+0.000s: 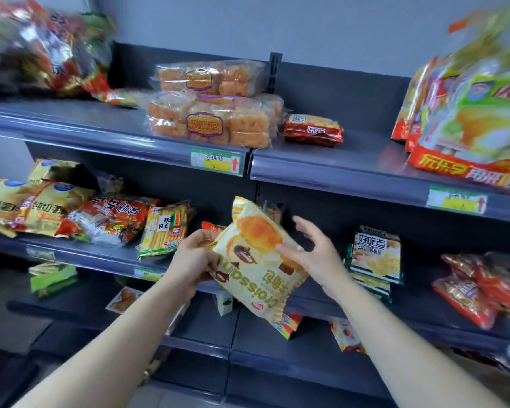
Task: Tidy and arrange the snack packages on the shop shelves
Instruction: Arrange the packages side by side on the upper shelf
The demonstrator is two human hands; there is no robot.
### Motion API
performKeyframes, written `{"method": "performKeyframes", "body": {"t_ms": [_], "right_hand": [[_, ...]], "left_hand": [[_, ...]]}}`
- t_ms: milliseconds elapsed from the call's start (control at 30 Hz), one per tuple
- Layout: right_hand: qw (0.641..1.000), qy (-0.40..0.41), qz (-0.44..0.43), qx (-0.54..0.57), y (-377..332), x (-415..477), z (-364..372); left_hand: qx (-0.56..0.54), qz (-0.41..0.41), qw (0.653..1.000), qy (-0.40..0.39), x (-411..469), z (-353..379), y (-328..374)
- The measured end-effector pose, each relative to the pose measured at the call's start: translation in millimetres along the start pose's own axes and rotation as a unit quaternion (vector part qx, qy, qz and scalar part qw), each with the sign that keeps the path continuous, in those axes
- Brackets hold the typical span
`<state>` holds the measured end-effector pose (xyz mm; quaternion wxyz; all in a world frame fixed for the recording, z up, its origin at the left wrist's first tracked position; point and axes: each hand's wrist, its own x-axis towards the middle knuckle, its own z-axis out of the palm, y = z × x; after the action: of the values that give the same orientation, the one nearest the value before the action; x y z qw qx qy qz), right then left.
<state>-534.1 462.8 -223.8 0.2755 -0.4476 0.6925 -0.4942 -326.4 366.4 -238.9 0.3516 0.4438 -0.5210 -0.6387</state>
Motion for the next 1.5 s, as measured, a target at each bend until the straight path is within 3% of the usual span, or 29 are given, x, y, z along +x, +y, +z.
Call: {"method": "performKeyframes", "body": {"t_ms": [100, 200, 300, 433, 600, 767, 1000, 1300, 1433, 1500], "right_hand": [[0.993, -0.071, -0.060, -0.074, -30, -26, -5], [0.982, -0.083, -0.106, -0.136, -60, -48, -14], [0.990, -0.020, -0.110, -0.088, -77, -64, -30], [0.988, 0.110, -0.084, 0.065, -92, -86, -51], [0.924, 0.263, -0.045, 0.275, -103, -109, -80], [0.878, 0.329, -0.052, 0.344, -106, -126, -117], [0.890, 0.355, -0.040, 0.281, -68, -133, -216], [0.901, 0.400, -0.077, 0.147, -4, -117, -400], [0.870, 0.462, -0.068, 0.157, 11, -90, -465], [0.855, 0.489, -0.064, 0.160, 18, -73, -487]], "left_hand": [[0.137, 0.088, 0.986, -0.034, -31, 14, 28], [0.220, 0.142, 0.963, -0.060, -49, 24, 49], [0.141, 0.161, 0.973, -0.084, -61, 28, 63], [0.059, 0.165, 0.975, -0.133, -79, 36, 66], [0.056, 0.131, 0.978, -0.151, -98, 56, 57], [-0.075, 0.102, 0.976, -0.178, -109, 102, 70], [-0.083, 0.197, 0.967, -0.142, -113, 200, 99], [-0.052, 0.309, 0.945, -0.099, -110, 395, 135], [-0.095, 0.308, 0.932, -0.169, -110, 465, 151], [-0.055, 0.319, 0.923, -0.209, -107, 488, 153]]}}
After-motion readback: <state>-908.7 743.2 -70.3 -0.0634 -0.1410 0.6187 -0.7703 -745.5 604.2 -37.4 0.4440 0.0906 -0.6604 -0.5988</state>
